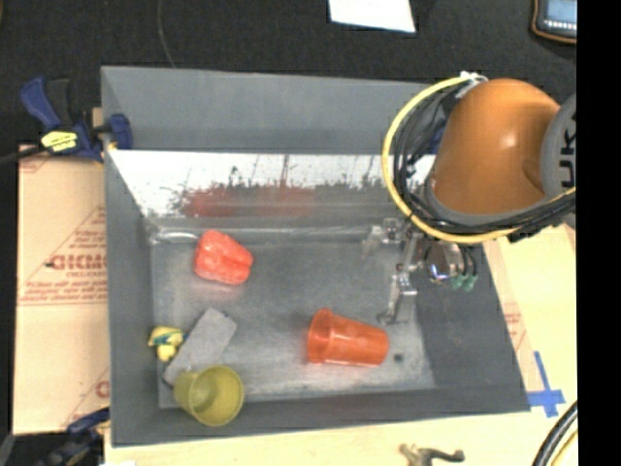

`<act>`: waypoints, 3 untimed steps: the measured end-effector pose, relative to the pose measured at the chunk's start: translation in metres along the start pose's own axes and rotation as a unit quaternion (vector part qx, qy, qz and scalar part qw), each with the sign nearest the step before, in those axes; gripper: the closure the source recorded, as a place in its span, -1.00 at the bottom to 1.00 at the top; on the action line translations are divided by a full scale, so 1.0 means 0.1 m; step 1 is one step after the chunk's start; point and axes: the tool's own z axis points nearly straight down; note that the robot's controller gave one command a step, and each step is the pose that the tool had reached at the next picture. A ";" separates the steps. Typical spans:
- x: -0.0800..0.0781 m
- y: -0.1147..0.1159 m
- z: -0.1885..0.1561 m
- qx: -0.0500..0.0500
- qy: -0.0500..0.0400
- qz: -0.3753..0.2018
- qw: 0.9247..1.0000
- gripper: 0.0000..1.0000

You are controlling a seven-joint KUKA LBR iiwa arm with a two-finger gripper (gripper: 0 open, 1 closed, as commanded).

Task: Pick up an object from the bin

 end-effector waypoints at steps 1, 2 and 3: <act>-0.01 0.00 -0.04 0.000 -0.004 0.000 1.000 -1.00; 0.10 0.00 1.29 -0.001 -0.006 0.045 0.999 -1.00; 0.23 -0.01 0.96 0.000 -0.010 0.049 0.999 -1.00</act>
Offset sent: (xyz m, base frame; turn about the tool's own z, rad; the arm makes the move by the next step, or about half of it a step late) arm -0.0157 0.0006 -0.1712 0.1204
